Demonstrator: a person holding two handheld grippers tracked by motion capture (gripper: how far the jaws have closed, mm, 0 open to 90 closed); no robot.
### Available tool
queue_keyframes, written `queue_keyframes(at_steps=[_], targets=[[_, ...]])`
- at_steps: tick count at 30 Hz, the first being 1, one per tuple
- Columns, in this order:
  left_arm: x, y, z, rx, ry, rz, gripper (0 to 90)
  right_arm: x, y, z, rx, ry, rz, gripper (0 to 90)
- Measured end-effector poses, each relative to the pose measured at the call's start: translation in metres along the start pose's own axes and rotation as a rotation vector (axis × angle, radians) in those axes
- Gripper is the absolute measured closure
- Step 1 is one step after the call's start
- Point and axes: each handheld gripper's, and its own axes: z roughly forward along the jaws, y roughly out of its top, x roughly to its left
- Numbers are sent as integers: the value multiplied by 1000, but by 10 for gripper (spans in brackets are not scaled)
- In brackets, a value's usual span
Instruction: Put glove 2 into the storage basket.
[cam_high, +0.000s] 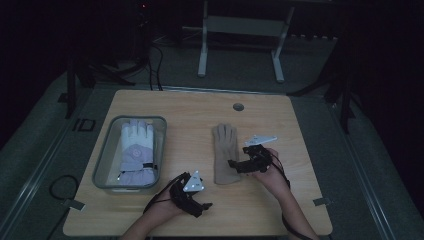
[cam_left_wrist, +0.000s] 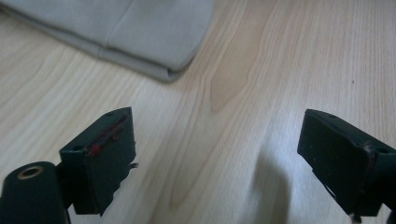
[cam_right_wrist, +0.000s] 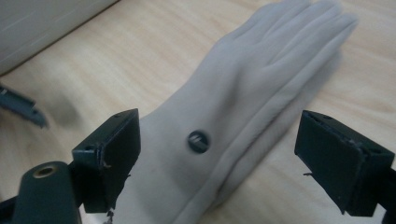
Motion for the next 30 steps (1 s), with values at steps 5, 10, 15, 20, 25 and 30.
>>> queue_keyframes(at_steps=[5, 10, 15, 20, 25, 30], targets=[[4, 13, 8, -1, -5, 20, 143, -13, 9, 3, 3, -30, 19, 190], [5, 29, 14, -40, 3, 57, 146, -28, 19, 11, -15, -48, 61, 243], [6, 38, 23, -35, 37, 111, 148, -42, 27, 20, -2, -56, 93, 245], [12, 41, 34, -17, 23, 101, 148, -49, 32, 30, 5, -38, 138, 254], [13, 49, 41, -2, 11, 131, 148, -55, 36, 44, 38, -58, 149, 256], [14, 60, 53, 33, -3, 173, 155, -60, 38, 58, 72, -62, 159, 234]])
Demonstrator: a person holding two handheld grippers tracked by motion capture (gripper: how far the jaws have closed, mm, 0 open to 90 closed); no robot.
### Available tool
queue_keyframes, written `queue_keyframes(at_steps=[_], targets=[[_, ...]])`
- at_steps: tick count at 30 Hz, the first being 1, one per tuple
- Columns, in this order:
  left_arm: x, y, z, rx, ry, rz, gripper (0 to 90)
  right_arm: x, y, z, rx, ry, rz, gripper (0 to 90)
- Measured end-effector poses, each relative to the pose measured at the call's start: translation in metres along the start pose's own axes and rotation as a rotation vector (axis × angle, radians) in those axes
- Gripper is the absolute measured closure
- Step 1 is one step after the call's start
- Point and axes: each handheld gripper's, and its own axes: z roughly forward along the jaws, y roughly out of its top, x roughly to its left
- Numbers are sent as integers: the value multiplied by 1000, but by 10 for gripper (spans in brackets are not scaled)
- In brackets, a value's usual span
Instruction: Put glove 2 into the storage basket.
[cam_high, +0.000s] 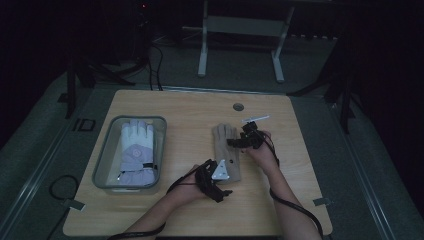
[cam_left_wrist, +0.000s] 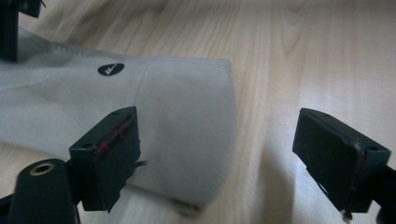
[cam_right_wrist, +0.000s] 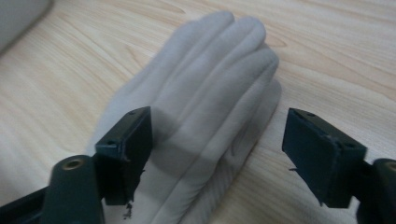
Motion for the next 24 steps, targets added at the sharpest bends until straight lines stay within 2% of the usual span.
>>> queue_keyframes(at_steps=[5, 9, 10, 11, 13, 15, 19, 21, 22, 23, 24], targets=[[8, 1, 10, 38, -3, 9, 224, -4, -1, 11, 40, 19, 34, 231], [12, -1, 13, 42, -1, 12, 313, -5, -4, 16, 48, 54, 56, 301], [14, -1, 13, 37, -8, 2, 313, -5, -4, 16, 43, 60, 52, 335], [15, -1, 13, 37, -9, -1, 344, -5, -4, 16, 48, 103, 60, 454], [16, -2, 13, 36, -11, -6, 356, -3, -4, 16, 53, 116, 53, 577], [17, -2, 13, 37, -5, -16, 396, 1, -2, 14, 60, 92, 34, 639], [20, -2, 12, 45, 11, -15, 502, 12, 2, 9, 47, 18, -47, 726], [20, -1, 11, 49, 18, -17, 590, 13, 3, 7, 42, 14, -51, 734], [21, 0, 12, 59, 38, -11, 590, 14, 4, 6, 39, 12, -57, 740], [21, 0, 12, 65, 41, -15, 674, 16, 4, 5, 35, 4, -62, 750], [21, 1, 12, 72, 50, -13, 703, 17, 4, 5, 36, 5, -67, 753]])
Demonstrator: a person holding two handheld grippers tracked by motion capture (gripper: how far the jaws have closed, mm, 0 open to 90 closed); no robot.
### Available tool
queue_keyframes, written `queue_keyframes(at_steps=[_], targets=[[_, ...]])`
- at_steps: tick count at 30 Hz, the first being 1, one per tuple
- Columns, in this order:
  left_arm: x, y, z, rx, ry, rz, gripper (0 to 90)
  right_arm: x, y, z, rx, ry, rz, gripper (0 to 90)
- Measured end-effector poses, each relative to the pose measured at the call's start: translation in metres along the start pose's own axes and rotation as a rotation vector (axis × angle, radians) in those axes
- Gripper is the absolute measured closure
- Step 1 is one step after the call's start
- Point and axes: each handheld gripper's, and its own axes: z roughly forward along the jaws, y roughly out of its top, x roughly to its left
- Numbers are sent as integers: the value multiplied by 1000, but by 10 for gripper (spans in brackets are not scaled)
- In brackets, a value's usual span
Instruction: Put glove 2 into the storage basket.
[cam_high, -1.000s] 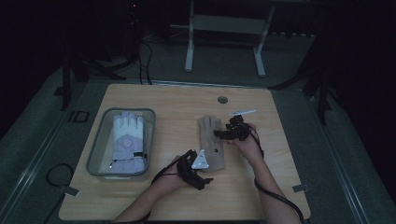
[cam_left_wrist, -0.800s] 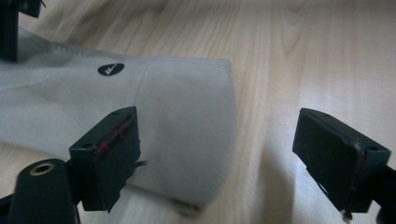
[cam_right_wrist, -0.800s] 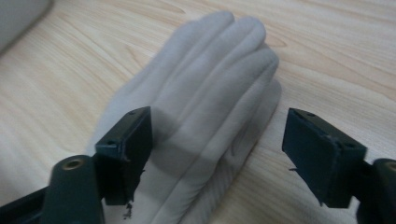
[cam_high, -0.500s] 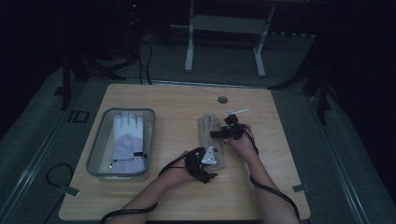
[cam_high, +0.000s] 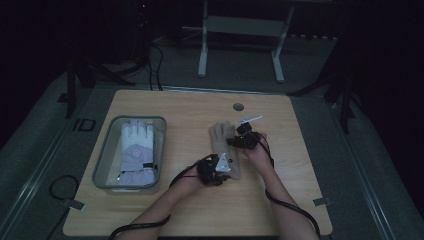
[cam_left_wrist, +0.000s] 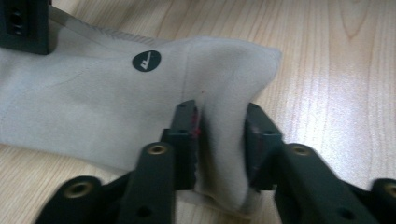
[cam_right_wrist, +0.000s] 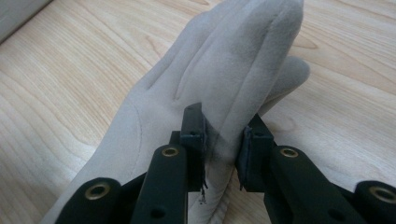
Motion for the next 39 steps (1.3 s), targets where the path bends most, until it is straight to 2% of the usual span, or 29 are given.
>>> queue_keyframes(at_steps=[4, 7, 10, 13, 14, 17, 26, 32, 39], targets=[[1, 3, 0, 22, 4, -5, 776, 2, 0, 0, -4, -10, -1, 763], [1, 4, -1, 26, 7, -9, 791, 3, 2, -2, -16, -2, 3, 770], [1, 2, -2, 9, 5, -40, 806, 7, 4, -6, -36, -5, -6, 772], [2, 3, -4, 20, 5, -40, 810, 9, 7, -11, -55, 4, 0, 773], [2, 4, -5, 23, 18, -27, 811, 9, 8, -13, -58, 0, -1, 773], [2, 5, -10, 18, 23, -31, 813, 10, 11, -17, -72, 0, 2, 773], [9, 5, -30, 48, 12, 5, 813, 21, 19, -29, -104, 15, 4, 772], [9, 5, -49, 56, 21, 30, 812, 27, 25, -35, -127, 37, 21, 772], [10, 4, -73, 60, 44, 45, 812, 40, 36, -43, -146, 56, 9, 772]])
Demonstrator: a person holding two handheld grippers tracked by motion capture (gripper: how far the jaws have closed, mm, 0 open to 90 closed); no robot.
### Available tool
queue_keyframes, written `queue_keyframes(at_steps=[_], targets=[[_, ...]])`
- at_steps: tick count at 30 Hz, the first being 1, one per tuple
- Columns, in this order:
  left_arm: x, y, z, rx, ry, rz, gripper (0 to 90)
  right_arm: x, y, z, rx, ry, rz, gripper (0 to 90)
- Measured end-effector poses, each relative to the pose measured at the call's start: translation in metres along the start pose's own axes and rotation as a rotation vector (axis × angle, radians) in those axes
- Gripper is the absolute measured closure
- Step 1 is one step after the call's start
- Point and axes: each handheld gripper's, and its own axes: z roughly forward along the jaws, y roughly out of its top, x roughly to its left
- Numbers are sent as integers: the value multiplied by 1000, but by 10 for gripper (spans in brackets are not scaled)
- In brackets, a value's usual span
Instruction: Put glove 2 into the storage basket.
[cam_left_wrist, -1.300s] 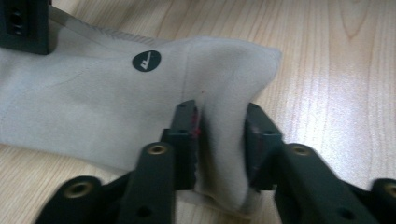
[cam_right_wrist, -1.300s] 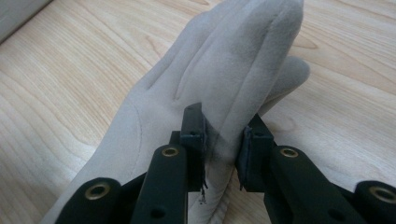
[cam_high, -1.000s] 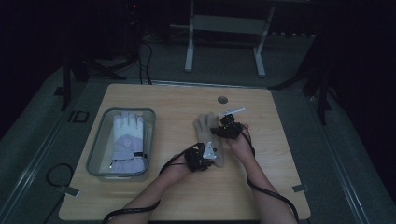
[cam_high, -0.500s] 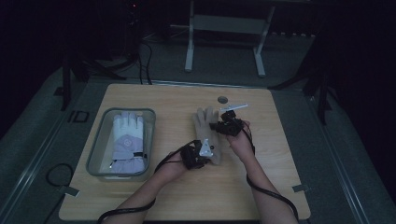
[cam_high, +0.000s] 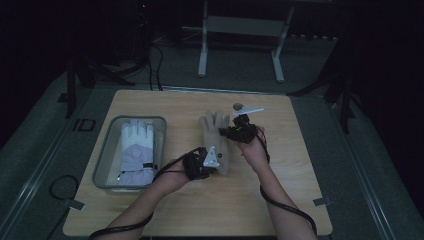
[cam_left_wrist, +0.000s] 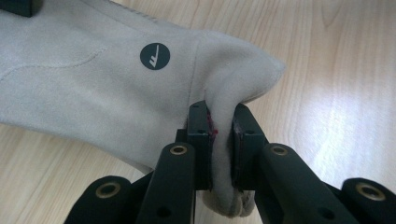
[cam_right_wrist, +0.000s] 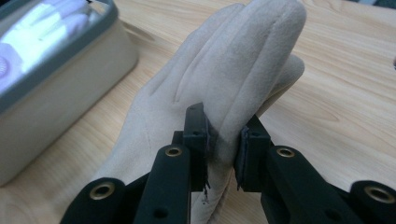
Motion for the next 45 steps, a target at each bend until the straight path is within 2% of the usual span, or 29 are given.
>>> queue_keyframes(at_steps=[11, 12, 14, 19, 20, 30, 45], targets=[[3, -11, -41, 24, 49, 20, 812, 34, 27, 0, -26, 42, -45, 772], [3, -11, -41, 24, 49, 20, 812, 34, 27, 0, -26, 42, -45, 772], [3, -16, -52, 39, 61, 25, 811, 46, 34, 2, -30, 50, -64, 772], [5, -23, -67, 56, 75, 24, 812, 61, 44, 6, -33, 62, -88, 771], [6, -25, -70, 62, 76, 23, 812, 69, 49, 9, -36, 66, -98, 772], [12, -51, -99, 84, 89, -5, 811, 104, 69, 27, -30, 105, -143, 772], [18, -98, -132, 124, 109, -74, 811, 153, 87, 68, 4, 159, -190, 771]])
